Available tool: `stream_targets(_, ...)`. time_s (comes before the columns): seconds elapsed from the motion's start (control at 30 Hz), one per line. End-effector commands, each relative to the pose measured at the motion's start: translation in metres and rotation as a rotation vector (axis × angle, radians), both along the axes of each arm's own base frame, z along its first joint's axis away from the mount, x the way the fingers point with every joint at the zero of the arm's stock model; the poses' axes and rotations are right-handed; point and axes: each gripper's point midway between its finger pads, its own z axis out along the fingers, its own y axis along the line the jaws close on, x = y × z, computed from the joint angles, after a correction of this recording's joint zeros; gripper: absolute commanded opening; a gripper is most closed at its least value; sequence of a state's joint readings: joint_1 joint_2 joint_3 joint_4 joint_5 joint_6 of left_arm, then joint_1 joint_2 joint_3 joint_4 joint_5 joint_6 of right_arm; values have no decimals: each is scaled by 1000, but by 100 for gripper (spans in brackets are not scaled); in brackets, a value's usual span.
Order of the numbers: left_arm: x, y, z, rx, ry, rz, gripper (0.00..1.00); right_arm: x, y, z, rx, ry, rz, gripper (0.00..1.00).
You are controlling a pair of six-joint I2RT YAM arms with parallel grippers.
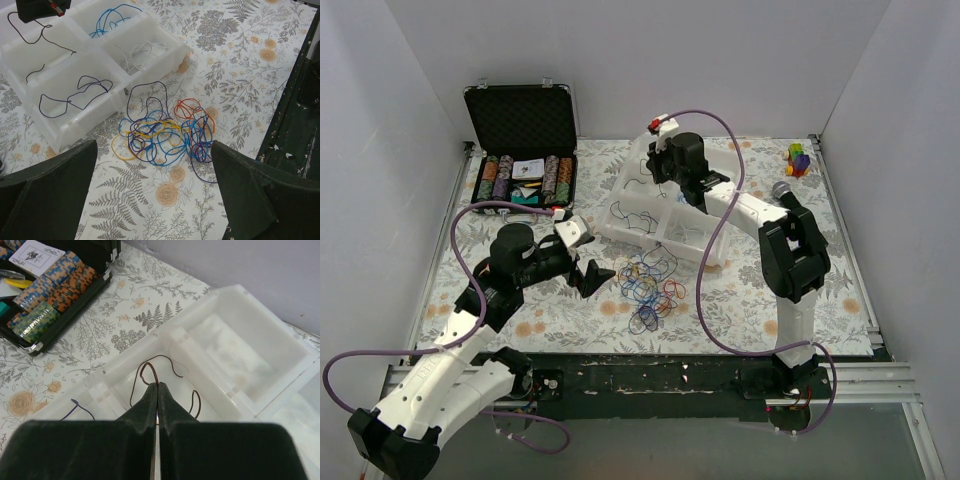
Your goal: Untangle the cables
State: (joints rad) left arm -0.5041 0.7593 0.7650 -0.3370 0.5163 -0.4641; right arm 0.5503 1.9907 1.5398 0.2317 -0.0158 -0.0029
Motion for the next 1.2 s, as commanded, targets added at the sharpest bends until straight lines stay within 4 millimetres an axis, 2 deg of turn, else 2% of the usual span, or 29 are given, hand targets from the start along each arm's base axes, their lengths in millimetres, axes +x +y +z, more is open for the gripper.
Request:
stream_targets(0.0, 0, 0, 11, -12, -22, -1, 98, -8, 4, -18, 1, 92, 0, 1)
stream_targets(0.03, 1, -1, 11, -11, -22, 0, 98, -9, 2, -21, -3, 110, -11, 2)
stream_targets(0.1, 3, 0, 10, -10, -22, 8, 98, -12, -3, -25, -12, 138, -29, 10)
stream_targets(0.17, 6, 0, 10, -15, -21, 23, 98, -16, -5, -28, -20, 156, -31, 25)
stream_targets(0.3, 11, -1, 10, -31, -27, 37, 98, -18, -13, -22, -39, 163, -63, 57)
stream_targets(0.37, 11, -4, 7, -35, -18, 32, 98, -21, -13, -7, -27, 146, -53, 64)
stream_targets(0.5, 12, -6, 3, -41, 1, 25, 98, -29, -15, 18, 6, 111, -40, 66)
stream_targets(0.63, 13, -6, 2, -41, -3, 32, 98, -60, -13, 57, 90, 52, 29, 61)
stream_targets(0.73, 12, -4, -4, -29, -9, 30, 98, -97, -12, 63, 107, 29, 78, 60)
stream_targets(0.87, 13, -2, -19, -5, 2, 37, 98, -147, -14, 44, 82, 55, 138, 59)
stream_targets(1.0, 11, -1, -28, 4, 13, 35, 98, -206, -16, 9, 41, 98, 202, 56)
stream_targets(1.1, 8, 0, -31, 7, 24, 33, 98, -238, -19, -12, 56, 152, 232, 54)
stream_targets(1.17, 8, 2, -34, 13, 28, 43, 98, -251, -23, -25, 73, 189, 235, 52)
